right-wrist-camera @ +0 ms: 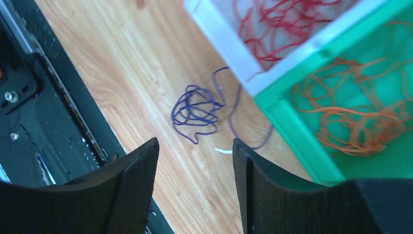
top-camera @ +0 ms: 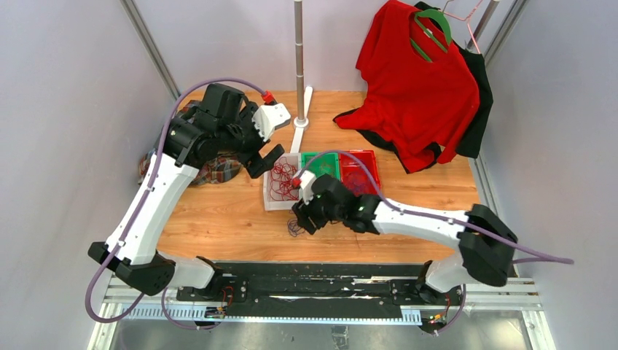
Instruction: Untangle the cables
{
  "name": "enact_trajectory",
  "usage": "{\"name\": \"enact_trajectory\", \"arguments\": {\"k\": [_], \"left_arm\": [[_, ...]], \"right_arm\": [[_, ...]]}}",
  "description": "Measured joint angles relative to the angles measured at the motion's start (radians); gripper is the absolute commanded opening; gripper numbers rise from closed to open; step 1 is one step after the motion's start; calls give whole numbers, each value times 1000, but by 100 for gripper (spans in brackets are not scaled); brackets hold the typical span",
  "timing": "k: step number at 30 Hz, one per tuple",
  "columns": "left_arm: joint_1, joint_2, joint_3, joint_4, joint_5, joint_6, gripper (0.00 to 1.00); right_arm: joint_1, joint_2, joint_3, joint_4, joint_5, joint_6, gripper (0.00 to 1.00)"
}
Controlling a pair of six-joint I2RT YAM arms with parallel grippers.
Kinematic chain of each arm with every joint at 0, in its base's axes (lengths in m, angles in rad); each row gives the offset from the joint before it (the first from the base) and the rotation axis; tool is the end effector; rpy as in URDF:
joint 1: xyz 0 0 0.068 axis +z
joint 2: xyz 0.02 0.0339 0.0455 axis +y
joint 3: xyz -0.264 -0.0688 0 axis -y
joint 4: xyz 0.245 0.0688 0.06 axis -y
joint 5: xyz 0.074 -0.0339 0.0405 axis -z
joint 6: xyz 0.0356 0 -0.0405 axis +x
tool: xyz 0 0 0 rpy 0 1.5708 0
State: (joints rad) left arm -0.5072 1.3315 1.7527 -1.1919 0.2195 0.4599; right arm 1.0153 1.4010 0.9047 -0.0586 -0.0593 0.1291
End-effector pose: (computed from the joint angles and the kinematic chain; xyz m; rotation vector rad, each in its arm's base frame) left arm 0.2012 -0.1207 0.4491 1.1808 2.0147 -0.2803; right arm 0.1630 0.2666 0.2521 -0.9826 1.9853 0.7228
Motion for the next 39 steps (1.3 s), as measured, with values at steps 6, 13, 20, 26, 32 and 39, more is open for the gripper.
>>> {"name": "enact_trajectory", "arguments": {"k": [6, 13, 20, 26, 32, 39], "left_arm": [[2, 3, 6, -1, -6, 0, 98], [2, 3, 14, -4, -8, 0, 98], [2, 3, 16, -8, -15, 1, 98], [2, 3, 32, -11, -22, 2, 98], [2, 3, 43, -11, -22, 4, 98], [2, 3, 44, -15, -21, 4, 98]], "right_arm": [[81, 195, 34, 31, 11, 13, 56], [87, 369, 130, 4, 97, 55, 37], [109, 371, 126, -3, 112, 94, 1], [124, 129, 48, 1, 54, 99, 1], [114, -192, 18, 6, 13, 89, 1], [-33, -391, 14, -34, -35, 89, 1]]}}
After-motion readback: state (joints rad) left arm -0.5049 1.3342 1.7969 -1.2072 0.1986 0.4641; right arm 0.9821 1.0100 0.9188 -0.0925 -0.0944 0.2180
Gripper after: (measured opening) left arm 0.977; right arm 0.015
